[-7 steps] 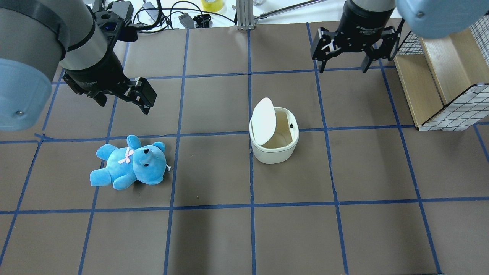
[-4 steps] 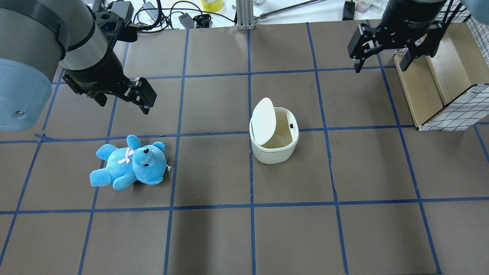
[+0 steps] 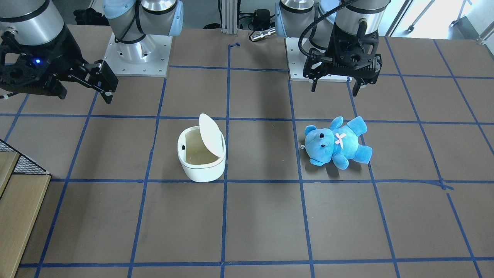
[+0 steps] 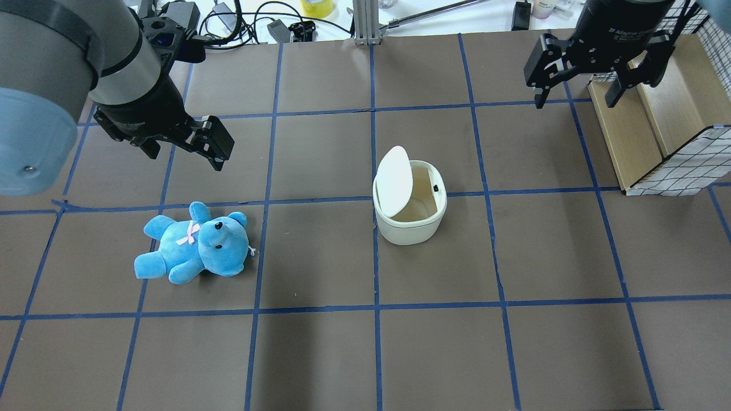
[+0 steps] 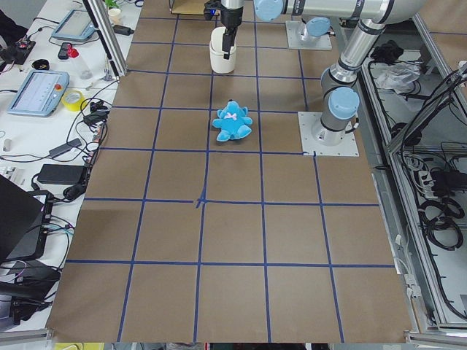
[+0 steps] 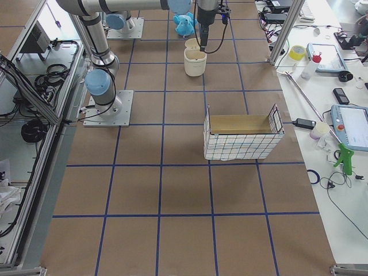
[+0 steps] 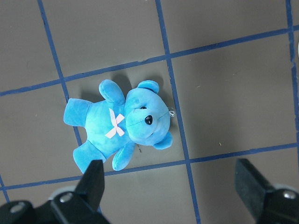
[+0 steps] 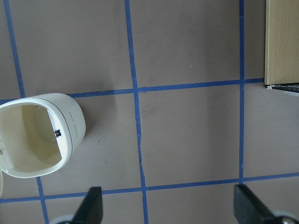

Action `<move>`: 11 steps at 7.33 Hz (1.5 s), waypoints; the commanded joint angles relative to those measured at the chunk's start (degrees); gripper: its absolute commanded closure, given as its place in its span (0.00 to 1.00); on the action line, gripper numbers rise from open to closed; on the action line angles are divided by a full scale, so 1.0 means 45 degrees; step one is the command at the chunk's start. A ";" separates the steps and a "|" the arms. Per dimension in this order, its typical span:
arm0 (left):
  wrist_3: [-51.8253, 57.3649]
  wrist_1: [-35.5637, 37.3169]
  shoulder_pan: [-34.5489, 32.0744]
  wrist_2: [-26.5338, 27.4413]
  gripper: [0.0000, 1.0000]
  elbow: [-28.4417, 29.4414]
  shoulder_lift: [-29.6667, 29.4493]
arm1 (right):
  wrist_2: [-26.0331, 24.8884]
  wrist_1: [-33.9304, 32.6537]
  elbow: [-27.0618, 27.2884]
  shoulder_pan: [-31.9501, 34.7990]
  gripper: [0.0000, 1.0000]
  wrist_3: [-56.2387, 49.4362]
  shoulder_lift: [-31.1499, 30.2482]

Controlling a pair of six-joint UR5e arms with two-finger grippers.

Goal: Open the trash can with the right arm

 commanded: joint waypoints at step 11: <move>0.0000 0.0000 0.0000 -0.0002 0.00 0.0000 0.0000 | 0.0204 -0.0038 0.0007 0.0018 0.00 -0.0017 0.0036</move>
